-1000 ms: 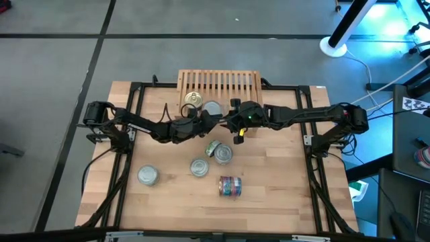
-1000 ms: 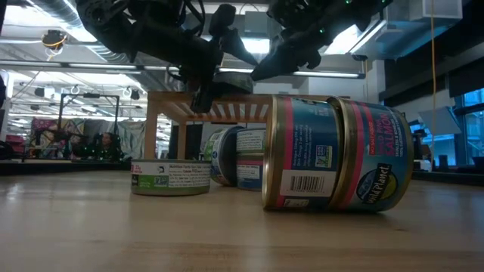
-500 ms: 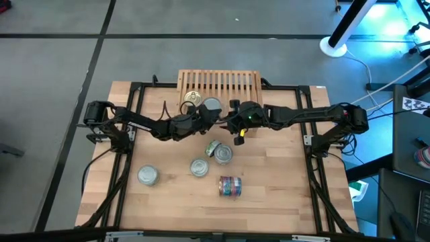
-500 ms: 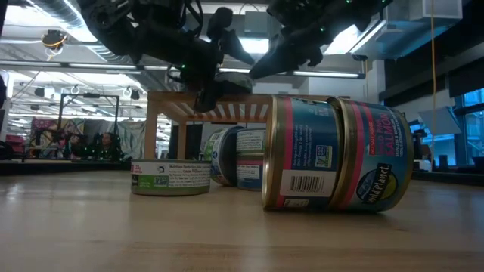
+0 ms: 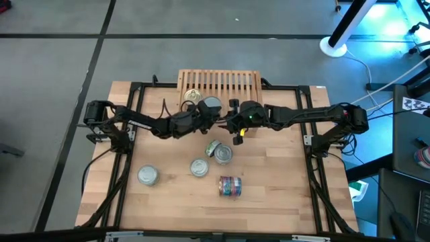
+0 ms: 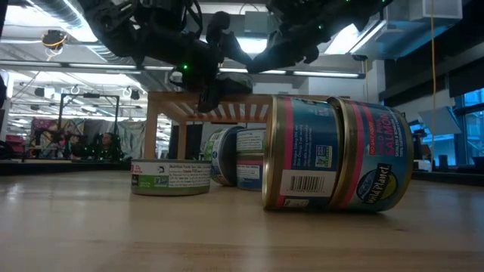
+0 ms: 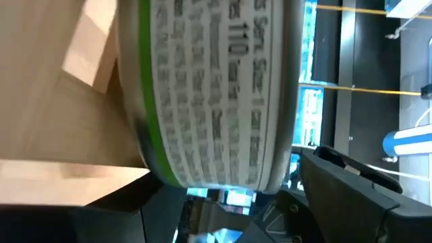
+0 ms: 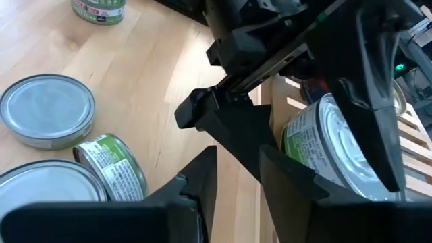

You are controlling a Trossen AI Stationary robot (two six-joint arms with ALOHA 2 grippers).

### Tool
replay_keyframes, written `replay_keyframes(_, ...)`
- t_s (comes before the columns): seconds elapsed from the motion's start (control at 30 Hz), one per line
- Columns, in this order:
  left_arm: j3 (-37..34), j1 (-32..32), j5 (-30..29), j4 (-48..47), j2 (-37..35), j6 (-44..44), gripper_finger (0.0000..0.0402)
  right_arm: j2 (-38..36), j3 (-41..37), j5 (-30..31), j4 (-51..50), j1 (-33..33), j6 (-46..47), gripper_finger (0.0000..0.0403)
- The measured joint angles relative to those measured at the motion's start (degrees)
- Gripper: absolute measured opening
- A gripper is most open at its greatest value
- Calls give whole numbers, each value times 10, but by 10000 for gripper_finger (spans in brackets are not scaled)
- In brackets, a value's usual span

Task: Stack canned seafood by type on shelf
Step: Put the green tuna can on the shelf

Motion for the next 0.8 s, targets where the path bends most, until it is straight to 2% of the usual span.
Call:
replay_keyframes(0.2, 1, -1, 45, 0, -1, -6, 276, 0, 0, 30, 0, 0, 2, 115)
replay_keyframes(0.43, 0, 3, 51, 12, -1, -11, 276, 0, 0, 103, 10, -1, 16, 115)
replay_keyframes(0.6, 0, 4, 50, 29, 0, -12, 276, 3, 0, 108, 33, -1, 17, 115)
replay_keyframes(0.8, 0, 4, 48, 28, 0, -11, 276, 12, 0, 142, 45, -1, 17, 115)
